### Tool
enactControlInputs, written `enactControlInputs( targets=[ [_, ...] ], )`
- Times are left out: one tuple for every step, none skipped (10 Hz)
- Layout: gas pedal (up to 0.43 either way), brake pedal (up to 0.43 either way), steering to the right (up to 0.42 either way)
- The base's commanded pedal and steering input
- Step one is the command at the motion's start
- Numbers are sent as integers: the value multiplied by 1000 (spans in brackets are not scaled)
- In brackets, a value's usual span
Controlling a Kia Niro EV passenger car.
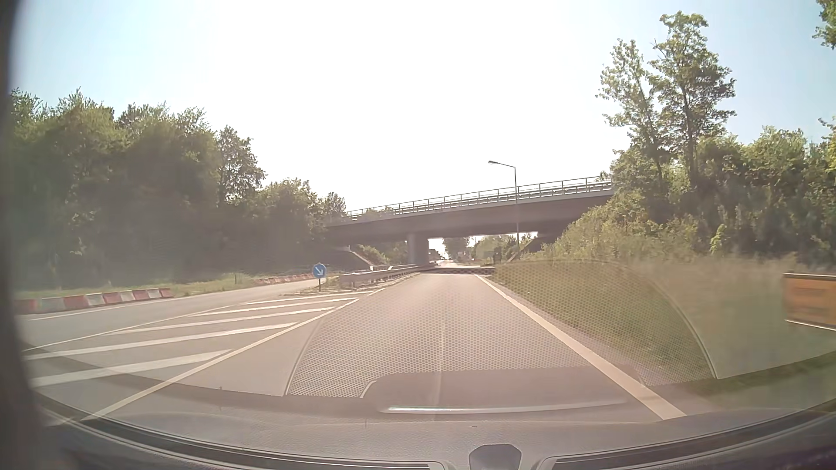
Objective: Follow the waypoints while adhering to traffic rules and regulations
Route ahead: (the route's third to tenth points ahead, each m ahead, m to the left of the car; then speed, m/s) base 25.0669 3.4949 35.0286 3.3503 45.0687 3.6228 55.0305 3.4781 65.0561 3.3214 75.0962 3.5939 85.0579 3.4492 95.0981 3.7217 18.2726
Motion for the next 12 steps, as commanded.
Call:
enactControlInputs(
  targets=[
    [0, 67, 2],
    [0, 55, 2],
    [0, 49, 2],
    [0, 37, 2],
    [0, 24, 2],
    [0, 24, 2],
    [0, 18, 1],
    [0, 18, 2],
    [0, 18, 1],
    [0, 12, 1],
    [0, 12, 1],
    [0, 6, 0]
  ],
)
